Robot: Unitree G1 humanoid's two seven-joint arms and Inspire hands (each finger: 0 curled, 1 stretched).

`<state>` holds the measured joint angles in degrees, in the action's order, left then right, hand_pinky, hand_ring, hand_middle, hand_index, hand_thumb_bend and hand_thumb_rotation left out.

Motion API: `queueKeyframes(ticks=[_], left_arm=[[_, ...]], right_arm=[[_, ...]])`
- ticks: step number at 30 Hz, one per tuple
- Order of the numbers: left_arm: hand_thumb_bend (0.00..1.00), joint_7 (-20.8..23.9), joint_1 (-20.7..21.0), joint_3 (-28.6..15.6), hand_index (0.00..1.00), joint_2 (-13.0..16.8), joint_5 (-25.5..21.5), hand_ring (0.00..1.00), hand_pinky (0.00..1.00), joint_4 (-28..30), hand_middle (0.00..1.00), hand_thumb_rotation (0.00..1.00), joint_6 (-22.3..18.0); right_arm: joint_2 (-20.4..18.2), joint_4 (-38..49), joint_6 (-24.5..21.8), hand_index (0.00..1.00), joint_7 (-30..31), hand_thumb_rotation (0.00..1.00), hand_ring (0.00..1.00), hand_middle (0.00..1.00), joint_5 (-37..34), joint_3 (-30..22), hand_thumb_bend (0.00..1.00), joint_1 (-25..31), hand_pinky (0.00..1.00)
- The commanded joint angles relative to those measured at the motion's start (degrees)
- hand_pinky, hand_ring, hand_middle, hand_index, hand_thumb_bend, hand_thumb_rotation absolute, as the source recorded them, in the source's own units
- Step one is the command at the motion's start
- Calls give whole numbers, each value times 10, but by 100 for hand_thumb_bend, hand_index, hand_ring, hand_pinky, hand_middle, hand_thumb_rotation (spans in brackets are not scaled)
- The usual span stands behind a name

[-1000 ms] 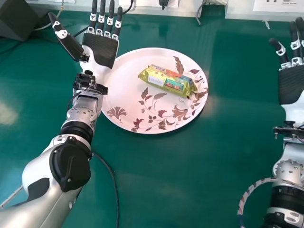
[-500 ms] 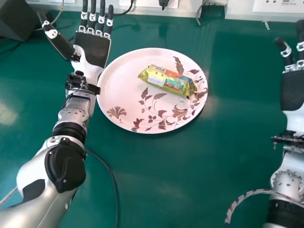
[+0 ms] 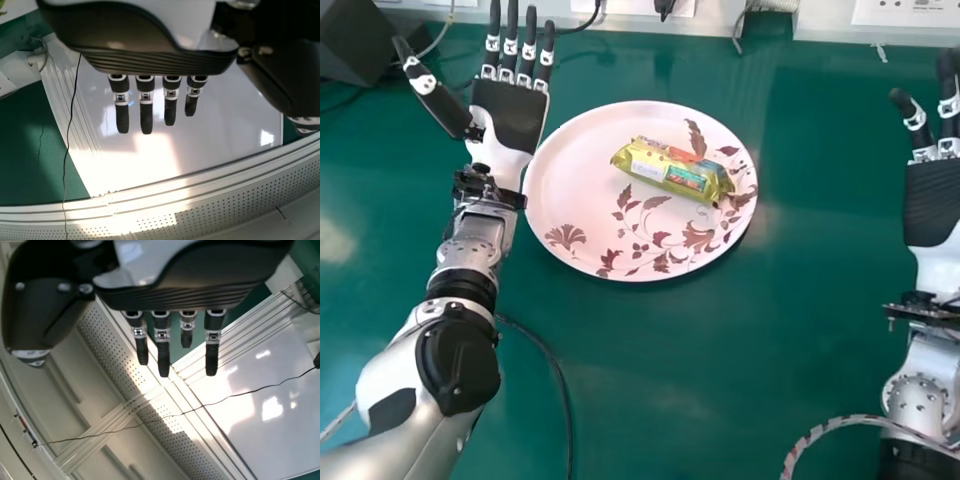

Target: Pick up biscuit and place it in the plate

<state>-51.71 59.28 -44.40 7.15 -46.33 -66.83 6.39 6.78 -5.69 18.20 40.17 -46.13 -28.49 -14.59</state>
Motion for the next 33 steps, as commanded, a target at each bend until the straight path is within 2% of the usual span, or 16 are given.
queueKeyframes(ticks=[1,3,4,9,12,15,18,24,30,33], left_arm=[[100,3,-11,-1,100,-2,-7,86,81,1,94,77,3],[100,-10,-14,-1,100,-1,-8,86,80,0,94,76,5],[100,-15,-15,-2,100,-1,-9,86,80,-1,94,76,6],[100,-35,-27,-3,100,-1,-12,86,79,5,96,76,12],[100,-33,-33,-6,100,-8,-15,87,79,15,96,76,1],[100,-19,-41,-7,100,-20,-26,86,78,36,96,76,-10],[100,-14,-59,0,100,-34,-35,86,78,78,95,76,-8],[100,13,-103,13,100,-58,-57,86,77,178,95,75,29],[100,54,-122,19,100,-61,-68,87,77,219,95,75,53],[100,86,-132,23,100,-70,-73,87,77,245,94,74,62]], right_arm=[[-2,7,3,87,-3,67,79,78,1,0,91,10,66],[-1,6,3,88,-1,69,82,81,-2,-1,90,11,70],[0,6,4,89,1,66,83,83,-4,-2,90,12,71],[2,11,9,92,6,62,83,83,-6,-6,89,17,72],[1,14,10,97,6,64,82,86,-7,-7,89,20,69],[0,20,10,99,6,67,82,88,-8,-6,88,24,67],[-1,28,8,100,2,63,85,90,-8,-5,87,31,70],[-6,47,7,97,-8,64,86,90,-3,1,84,43,74],[-16,86,12,95,-23,59,84,87,7,14,84,67,75],[-23,111,12,95,-35,57,83,86,8,17,83,85,72]])
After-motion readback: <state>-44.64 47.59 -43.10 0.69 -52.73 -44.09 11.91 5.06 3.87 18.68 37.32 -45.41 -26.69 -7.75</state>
